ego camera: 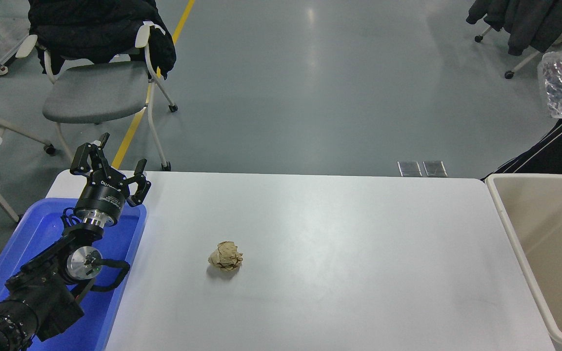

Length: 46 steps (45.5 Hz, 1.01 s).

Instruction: Dispose of the paper cup in the dustbin

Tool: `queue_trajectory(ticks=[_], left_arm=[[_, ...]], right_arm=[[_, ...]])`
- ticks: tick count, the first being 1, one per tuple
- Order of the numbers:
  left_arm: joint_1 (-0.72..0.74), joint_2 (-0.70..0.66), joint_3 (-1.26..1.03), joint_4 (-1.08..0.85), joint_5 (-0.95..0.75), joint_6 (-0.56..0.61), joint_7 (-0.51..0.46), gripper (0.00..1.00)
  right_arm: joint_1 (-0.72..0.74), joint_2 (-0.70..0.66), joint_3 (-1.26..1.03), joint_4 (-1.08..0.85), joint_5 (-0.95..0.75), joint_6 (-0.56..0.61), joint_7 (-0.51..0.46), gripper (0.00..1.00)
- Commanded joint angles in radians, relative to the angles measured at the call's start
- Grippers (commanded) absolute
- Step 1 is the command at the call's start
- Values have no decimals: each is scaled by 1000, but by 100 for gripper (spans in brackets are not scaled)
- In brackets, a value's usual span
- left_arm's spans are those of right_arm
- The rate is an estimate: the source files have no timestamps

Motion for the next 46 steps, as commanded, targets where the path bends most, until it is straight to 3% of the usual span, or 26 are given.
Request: queue_trajectory(ticks=[1, 6, 12, 18, 25, 32, 46], left_arm=[[0, 0, 0, 0, 0, 0, 0, 100], [0, 0, 0, 0, 0, 0, 0, 100], [0, 0, 0, 0, 0, 0, 0, 100], [0, 0, 0, 2, 0, 0, 0, 100], [0, 2, 0, 0, 0, 0, 0, 100], [0, 0, 0, 2, 0, 0, 0, 100], [0, 0, 0, 0, 0, 0, 0, 100]], right_arm=[[149, -196, 272, 300, 0, 4, 1, 100], [149, -240, 467, 450, 0, 2, 1, 100], [140, -234, 683, 495, 0, 4, 3, 100], [127, -243, 791, 611, 0, 5, 10, 100], [8, -256, 886, 835, 0, 5, 13, 100], [-77, -236, 967, 913, -2, 5, 19, 100], [-300, -67, 1115, 918, -49, 21, 191, 100]])
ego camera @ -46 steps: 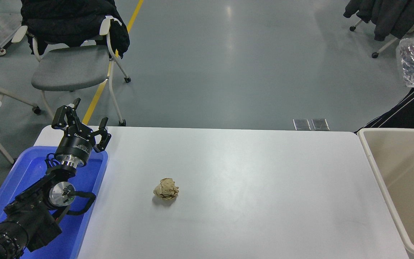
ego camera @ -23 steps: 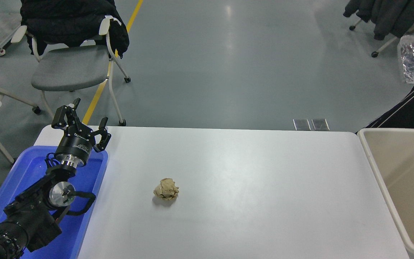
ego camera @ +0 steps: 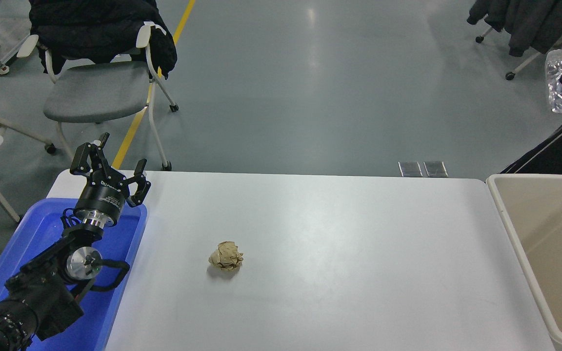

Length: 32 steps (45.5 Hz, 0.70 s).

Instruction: Dispose of the paper cup in the dustbin

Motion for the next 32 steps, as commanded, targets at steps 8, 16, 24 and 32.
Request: queue_trajectory(ticks=[8, 16, 24, 32], left_arm=[[0, 1, 0, 1, -2, 0, 0, 100], [0, 0, 0, -1, 0, 0, 0, 100], [0, 0, 0, -1, 0, 0, 0, 100], [0, 0, 0, -1, 0, 0, 0, 100]], right_arm=[[-292, 240, 113, 37, -123, 8, 219, 100], [-365, 316, 109, 32, -145, 8, 262, 100], [-387, 355, 105, 8, -145, 8, 296, 100], [-392, 358, 100, 6, -145, 8, 299, 100]])
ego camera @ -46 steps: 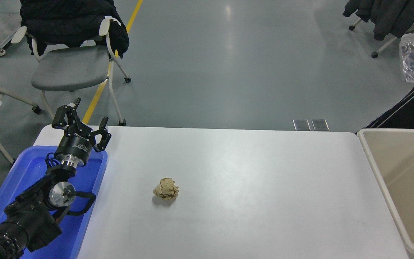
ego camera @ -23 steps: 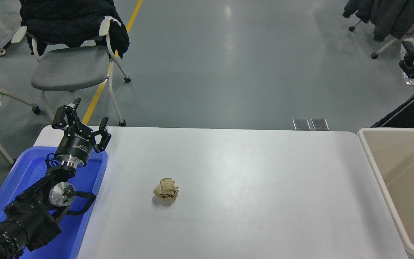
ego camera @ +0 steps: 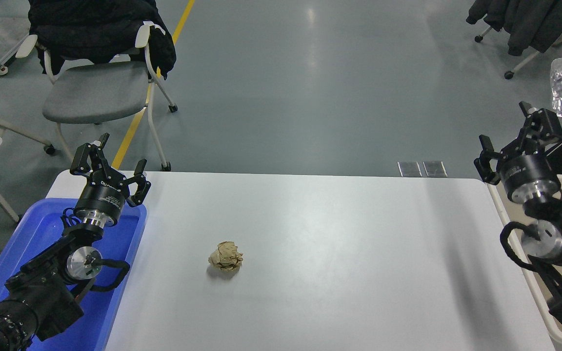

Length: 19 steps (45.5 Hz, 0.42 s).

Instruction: Dispose of the paper cup in the dustbin

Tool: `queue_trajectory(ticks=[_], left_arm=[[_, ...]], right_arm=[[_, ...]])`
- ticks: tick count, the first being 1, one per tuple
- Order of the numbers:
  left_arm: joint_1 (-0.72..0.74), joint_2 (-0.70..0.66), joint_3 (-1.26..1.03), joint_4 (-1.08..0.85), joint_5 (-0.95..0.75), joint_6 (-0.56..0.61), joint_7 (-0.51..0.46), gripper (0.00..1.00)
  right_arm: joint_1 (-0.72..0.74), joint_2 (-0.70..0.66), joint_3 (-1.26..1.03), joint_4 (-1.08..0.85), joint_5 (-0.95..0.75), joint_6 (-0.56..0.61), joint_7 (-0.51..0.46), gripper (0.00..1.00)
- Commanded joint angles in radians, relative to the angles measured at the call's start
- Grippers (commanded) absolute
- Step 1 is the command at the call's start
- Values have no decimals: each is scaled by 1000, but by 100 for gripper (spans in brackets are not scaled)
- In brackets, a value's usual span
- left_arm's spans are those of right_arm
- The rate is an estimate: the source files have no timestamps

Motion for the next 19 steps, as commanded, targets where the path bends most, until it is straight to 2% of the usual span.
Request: queue_trajectory(ticks=[1, 19], left_arm=[[0, 0, 0, 0, 0, 0, 0, 100], [0, 1, 0, 0, 0, 0, 0, 100]], right_arm=[[-34, 36, -2, -8, -9, 2, 27, 100], [-37, 36, -10, -7, -7, 2, 27, 100]])
